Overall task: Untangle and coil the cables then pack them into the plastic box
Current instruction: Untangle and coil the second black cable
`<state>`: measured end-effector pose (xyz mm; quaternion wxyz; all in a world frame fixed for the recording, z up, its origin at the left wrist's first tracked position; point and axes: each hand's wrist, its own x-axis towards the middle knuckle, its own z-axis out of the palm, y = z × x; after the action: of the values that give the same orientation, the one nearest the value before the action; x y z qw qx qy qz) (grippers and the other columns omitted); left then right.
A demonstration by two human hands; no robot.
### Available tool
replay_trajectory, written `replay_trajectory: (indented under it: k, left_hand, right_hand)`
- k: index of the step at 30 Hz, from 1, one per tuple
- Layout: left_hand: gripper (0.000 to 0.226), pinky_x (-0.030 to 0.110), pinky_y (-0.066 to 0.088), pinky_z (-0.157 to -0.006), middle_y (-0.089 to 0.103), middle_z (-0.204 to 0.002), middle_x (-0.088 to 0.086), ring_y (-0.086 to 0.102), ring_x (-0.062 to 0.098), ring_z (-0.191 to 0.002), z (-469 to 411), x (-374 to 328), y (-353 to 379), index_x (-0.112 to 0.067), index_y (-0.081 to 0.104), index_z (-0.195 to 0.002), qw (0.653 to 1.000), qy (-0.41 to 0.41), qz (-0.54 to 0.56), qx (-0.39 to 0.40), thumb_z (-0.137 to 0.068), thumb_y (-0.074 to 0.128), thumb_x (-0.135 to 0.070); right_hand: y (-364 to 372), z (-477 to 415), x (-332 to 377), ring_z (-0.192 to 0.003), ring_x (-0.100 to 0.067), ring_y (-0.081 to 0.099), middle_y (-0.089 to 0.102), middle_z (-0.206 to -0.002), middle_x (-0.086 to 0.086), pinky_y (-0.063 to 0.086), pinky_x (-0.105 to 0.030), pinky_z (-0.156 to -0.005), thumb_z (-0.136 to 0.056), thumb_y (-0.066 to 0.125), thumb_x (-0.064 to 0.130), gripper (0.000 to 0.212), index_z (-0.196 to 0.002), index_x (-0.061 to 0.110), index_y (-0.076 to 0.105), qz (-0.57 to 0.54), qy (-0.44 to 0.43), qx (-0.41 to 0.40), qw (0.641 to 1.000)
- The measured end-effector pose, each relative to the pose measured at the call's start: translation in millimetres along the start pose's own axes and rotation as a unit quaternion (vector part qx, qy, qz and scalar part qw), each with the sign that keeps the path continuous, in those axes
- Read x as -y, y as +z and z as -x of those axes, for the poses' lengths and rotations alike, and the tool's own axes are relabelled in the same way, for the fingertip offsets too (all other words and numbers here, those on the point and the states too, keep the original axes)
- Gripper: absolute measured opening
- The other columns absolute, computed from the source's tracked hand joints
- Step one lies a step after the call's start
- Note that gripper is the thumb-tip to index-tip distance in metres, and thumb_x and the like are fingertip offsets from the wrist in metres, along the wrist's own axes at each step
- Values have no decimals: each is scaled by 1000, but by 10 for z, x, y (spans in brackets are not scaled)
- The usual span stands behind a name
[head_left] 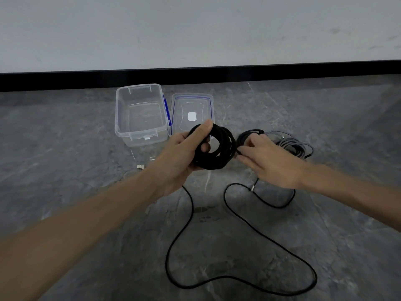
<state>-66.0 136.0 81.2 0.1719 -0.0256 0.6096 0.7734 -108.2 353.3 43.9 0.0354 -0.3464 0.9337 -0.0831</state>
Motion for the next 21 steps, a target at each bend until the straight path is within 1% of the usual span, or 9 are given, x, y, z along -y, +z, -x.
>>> replay_trajectory:
  k: [2, 4, 6, 8, 11, 14, 17, 19, 21]
  left_hand:
    - [35, 33, 55, -80, 45, -57, -7, 46, 12, -62, -9, -17, -20, -19, 58, -67, 1000, 4, 1, -5, -89, 53, -46]
    - [34, 35, 55, -82, 45, -57, -7, 47, 13, -63, -9, -18, -34, -18, 57, -67, 1000, 6, 0, -6, -84, 54, -48]
    - [36, 35, 55, -80, 45, -57, -7, 47, 12, -61, -3, 3, -28, -23, 61, -61, 1000, 4, -2, -5, -86, 54, -47]
    - [39, 33, 53, -76, 45, -56, -7, 46, 10, -59, 3, 28, -16, -26, 65, -56, 1000, 3, -14, -4, -87, 54, -48]
    - [37, 32, 51, -74, 45, -55, -8, 46, 9, -57, 9, 39, -6, -27, 65, -55, 1000, 7, -28, 6, -81, 54, -50]
    - [41, 27, 51, -67, 45, -55, -8, 47, 7, -55, 9, 60, 5, -28, 65, -55, 999, 15, -41, 14, -90, 51, -46]
    - [42, 19, 49, -58, 46, -54, -8, 49, 6, -53, -3, 103, 41, -22, 60, -61, 997, 27, -69, 18, -96, 48, -42]
    - [39, 17, 47, -57, 47, -54, -8, 48, 6, -53, -7, 119, 56, -16, 55, -69, 994, 38, -97, 16, -97, 48, -42]
    - [39, 17, 46, -57, 48, -55, -8, 47, 6, -52, -11, 122, 50, -13, 53, -72, 992, 47, -118, 8, -96, 49, -43]
  right_hand:
    - [-3, -3, -1, -74, -19, 48, 51, -78, -6, 42, -35, -71, -100, 45, 26, 28, -89, 6, 61, -25, 25, 12, 999]
    - [-57, -24, 61, -71, -20, 62, 64, -74, -9, 50, -37, -72, -99, 49, 18, 26, -87, 3, 66, -155, 90, -10, 984]
    - [-121, -74, 129, -79, -18, 67, 70, -83, -13, 55, -40, -85, -100, 48, 16, 26, -89, 5, 69, -324, 173, -38, 929]
    - [-173, -110, 171, -89, -16, 63, 69, -94, -11, 52, -39, -92, -101, 47, 20, 26, -95, 11, 71, -419, 218, -43, 880]
    - [-255, -132, 206, -94, -16, 66, 70, -101, -8, 54, -31, -93, -102, 44, 23, 28, -103, 13, 71, -494, 243, -27, 834]
    - [-272, -158, 243, -81, -12, 70, 70, -93, -11, 58, -25, -82, -103, 41, 18, 29, -113, 2, 64, -594, 268, -13, 758]
    - [-276, -212, 286, -88, -19, 65, 64, -104, -17, 59, -26, -78, -103, 40, 16, 32, -121, -5, 57, -670, 276, 4, 689]
    - [-297, -245, 307, -87, -18, 63, 62, -106, -16, 58, -24, -75, -103, 40, 16, 31, -123, -1, 56, -690, 281, 17, 667]
    - [-293, -257, 305, -82, -15, 63, 63, -103, -12, 58, -23, -73, -103, 42, 16, 24, -118, 5, 57, -695, 293, 25, 657]
